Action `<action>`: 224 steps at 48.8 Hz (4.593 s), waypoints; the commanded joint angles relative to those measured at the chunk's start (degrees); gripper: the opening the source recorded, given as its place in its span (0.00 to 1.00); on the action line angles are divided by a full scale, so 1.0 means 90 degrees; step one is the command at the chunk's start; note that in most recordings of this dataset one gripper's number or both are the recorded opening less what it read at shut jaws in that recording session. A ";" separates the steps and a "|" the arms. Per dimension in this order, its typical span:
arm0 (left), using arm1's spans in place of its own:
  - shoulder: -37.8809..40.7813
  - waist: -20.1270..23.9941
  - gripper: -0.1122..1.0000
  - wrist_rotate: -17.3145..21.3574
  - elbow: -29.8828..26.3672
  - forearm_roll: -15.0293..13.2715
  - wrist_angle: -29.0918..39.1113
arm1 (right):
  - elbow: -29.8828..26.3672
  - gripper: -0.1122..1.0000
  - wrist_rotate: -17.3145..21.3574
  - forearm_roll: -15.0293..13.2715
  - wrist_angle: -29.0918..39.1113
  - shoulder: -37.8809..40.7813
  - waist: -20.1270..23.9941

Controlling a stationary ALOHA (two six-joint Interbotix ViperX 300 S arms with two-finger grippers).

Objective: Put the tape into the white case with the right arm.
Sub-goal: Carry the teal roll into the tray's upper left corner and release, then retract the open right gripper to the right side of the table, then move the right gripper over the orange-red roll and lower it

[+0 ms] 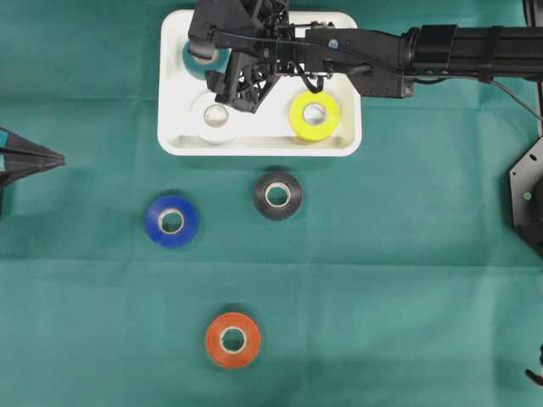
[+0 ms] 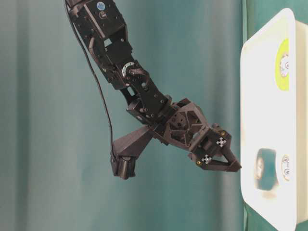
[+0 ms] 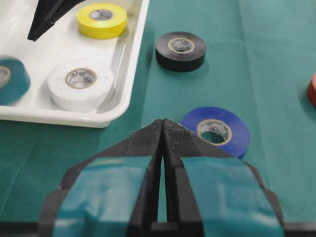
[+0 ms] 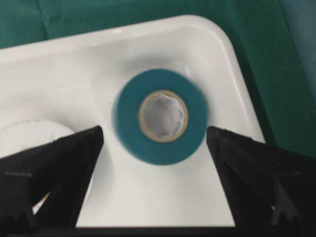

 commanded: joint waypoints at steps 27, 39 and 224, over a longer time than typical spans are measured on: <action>0.0039 0.0020 0.10 0.0000 -0.0068 -0.0010 -0.0020 | 0.2568 0.74 0.0010 -0.0020 -0.0059 -0.2295 0.0029; 0.0039 0.0020 0.10 0.0000 -0.0068 -0.0010 -0.0020 | 0.3672 0.74 0.0010 -0.0020 -0.0205 -0.3193 0.0029; 0.0029 0.0020 0.10 0.0000 -0.0078 -0.0010 -0.0010 | 0.2598 0.70 0.0313 -0.0400 -0.3096 -0.1113 0.3652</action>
